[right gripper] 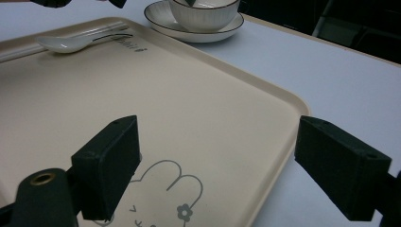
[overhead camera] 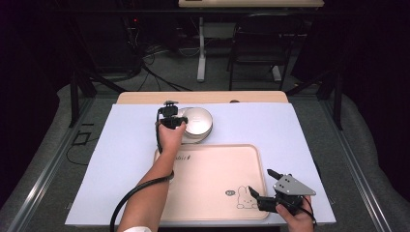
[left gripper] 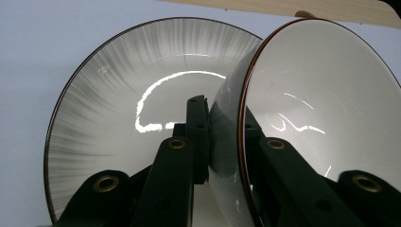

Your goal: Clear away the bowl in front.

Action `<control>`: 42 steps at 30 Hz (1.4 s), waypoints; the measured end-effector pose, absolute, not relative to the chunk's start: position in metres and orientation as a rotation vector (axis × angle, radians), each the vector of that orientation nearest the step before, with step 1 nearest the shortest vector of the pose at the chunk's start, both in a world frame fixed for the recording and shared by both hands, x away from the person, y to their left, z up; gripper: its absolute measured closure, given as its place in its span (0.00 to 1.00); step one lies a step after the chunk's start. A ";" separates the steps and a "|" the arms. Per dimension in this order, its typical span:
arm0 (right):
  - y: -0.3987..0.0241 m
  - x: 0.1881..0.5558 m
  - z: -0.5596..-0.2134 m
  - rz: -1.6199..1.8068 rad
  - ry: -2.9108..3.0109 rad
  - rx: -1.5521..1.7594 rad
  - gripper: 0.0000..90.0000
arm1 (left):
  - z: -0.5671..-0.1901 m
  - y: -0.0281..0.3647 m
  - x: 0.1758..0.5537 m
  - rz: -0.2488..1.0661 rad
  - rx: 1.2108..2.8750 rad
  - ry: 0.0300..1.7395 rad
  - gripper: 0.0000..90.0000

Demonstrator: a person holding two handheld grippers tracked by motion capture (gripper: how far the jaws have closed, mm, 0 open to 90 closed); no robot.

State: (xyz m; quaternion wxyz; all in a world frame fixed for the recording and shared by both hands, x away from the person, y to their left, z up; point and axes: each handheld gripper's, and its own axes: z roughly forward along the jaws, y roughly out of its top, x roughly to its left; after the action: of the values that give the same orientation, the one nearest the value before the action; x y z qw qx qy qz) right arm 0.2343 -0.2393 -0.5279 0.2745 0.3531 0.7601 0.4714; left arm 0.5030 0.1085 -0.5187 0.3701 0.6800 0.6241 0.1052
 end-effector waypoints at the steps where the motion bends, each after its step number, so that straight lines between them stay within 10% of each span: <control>1: -0.239 0.234 -0.528 1.267 2.044 0.949 0.16 | -0.517 0.109 0.503 0.272 1.743 1.603 0.90; 42: -0.239 0.234 -0.528 1.261 2.043 0.947 0.16 | -0.474 0.123 0.481 0.267 1.749 1.503 0.90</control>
State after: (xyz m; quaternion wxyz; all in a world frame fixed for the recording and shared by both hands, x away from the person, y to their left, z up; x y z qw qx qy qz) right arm 0.2340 -0.2392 -0.5278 0.2769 0.3526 0.7606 0.4695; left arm 0.4806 0.1233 -0.4744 0.3988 0.6909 0.5938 0.1054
